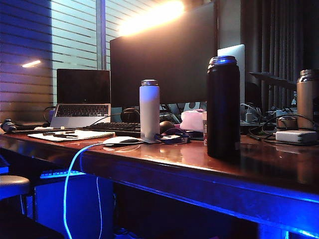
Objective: Pick up the black thermos, pour a little water from inside into the glass cup, then place the black thermos back on the table.
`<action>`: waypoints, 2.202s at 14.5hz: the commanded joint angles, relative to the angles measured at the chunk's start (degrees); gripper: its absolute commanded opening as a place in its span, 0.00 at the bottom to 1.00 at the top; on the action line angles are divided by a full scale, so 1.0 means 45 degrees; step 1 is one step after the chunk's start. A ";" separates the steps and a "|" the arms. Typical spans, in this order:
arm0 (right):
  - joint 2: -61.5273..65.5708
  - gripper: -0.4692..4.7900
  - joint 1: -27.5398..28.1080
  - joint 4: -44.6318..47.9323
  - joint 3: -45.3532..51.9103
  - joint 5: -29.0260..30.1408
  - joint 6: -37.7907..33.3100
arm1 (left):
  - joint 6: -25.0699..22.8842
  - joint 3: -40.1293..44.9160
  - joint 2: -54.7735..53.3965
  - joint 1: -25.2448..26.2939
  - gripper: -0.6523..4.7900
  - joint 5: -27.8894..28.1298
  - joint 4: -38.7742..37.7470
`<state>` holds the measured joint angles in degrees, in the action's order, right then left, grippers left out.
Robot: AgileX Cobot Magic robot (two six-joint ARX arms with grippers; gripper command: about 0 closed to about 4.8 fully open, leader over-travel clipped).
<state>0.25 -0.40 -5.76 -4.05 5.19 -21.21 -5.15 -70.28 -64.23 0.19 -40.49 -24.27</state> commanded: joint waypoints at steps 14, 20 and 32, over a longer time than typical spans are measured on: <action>0.8709 0.12 -0.0044 0.3332 -0.3939 0.4590 0.2725 | -0.2531 -0.1977 -0.1583 -0.4148 0.11 0.2516 -0.3599; 1.0278 1.00 -0.2239 0.4386 -0.3934 0.3041 0.3672 | -0.2526 -0.1957 -0.1583 -0.4143 0.11 0.2516 -0.3585; 1.5951 1.00 -0.4289 1.1890 -0.3478 -0.0544 0.4099 | -0.2526 -0.1957 -0.1583 -0.4143 0.11 0.2511 -0.3589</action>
<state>70.65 -19.66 43.81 -19.57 1.80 -2.92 -16.69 -78.78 -71.53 -18.48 -28.93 -41.08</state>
